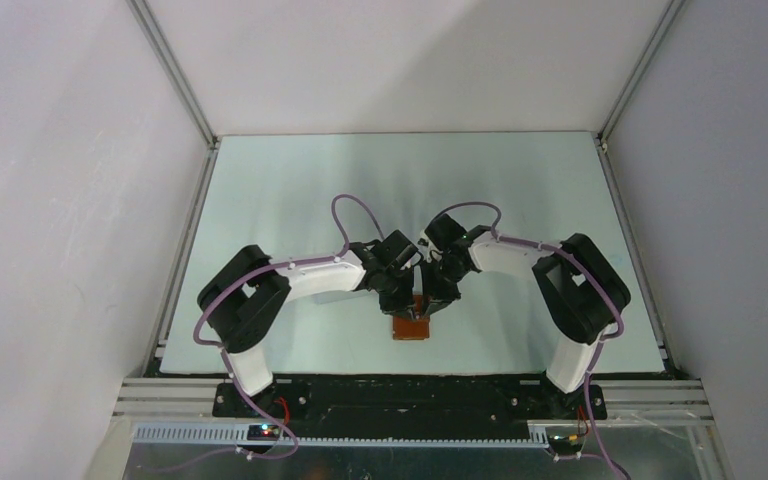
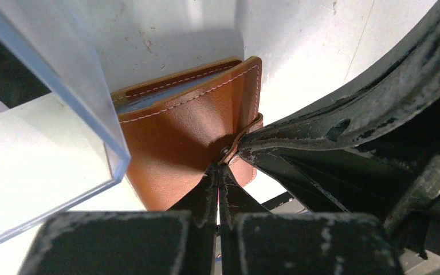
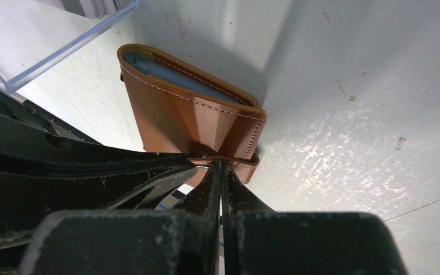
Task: Put the credit cards into the card holder
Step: Close the card holder at the center of the board.
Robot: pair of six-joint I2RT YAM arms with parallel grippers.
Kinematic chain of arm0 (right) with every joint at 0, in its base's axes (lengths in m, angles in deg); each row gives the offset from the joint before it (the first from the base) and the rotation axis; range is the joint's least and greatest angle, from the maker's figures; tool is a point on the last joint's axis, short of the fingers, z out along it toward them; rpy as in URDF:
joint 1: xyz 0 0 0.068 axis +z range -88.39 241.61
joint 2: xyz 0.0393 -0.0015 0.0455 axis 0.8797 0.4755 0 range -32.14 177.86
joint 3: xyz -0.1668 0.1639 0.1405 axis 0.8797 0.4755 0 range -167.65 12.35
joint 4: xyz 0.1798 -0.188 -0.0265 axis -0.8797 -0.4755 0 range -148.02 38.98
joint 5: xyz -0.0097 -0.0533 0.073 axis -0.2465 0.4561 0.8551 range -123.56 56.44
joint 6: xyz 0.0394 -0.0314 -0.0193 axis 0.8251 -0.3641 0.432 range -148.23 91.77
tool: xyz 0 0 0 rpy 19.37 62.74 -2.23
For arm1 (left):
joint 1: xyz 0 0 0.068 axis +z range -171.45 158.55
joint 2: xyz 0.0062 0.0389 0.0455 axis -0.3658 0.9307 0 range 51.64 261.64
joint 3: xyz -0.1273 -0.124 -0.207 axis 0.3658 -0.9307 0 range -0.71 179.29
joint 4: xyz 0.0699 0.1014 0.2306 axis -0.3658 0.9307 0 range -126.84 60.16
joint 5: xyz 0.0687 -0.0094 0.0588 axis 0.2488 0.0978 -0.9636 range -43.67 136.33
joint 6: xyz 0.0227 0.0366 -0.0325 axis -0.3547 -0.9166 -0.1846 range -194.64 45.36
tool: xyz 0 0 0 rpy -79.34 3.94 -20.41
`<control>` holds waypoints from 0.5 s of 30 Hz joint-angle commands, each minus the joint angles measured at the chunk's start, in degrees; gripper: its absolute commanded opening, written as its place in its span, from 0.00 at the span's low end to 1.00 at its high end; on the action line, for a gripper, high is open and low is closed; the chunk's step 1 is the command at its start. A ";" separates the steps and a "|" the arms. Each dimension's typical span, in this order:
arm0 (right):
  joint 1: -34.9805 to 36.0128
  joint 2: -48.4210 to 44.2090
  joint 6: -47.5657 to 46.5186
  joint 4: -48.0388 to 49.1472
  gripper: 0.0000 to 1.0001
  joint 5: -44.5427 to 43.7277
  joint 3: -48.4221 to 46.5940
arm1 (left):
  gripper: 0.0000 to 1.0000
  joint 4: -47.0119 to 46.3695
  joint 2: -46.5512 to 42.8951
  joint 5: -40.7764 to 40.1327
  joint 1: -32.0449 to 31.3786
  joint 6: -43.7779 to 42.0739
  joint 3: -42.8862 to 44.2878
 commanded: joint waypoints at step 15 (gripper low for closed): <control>-0.64 -9.12 -0.44 7.24 0.00 3.03 2.34 | 0.00 -0.65 -2.64 -2.41 -0.06 -0.51 2.61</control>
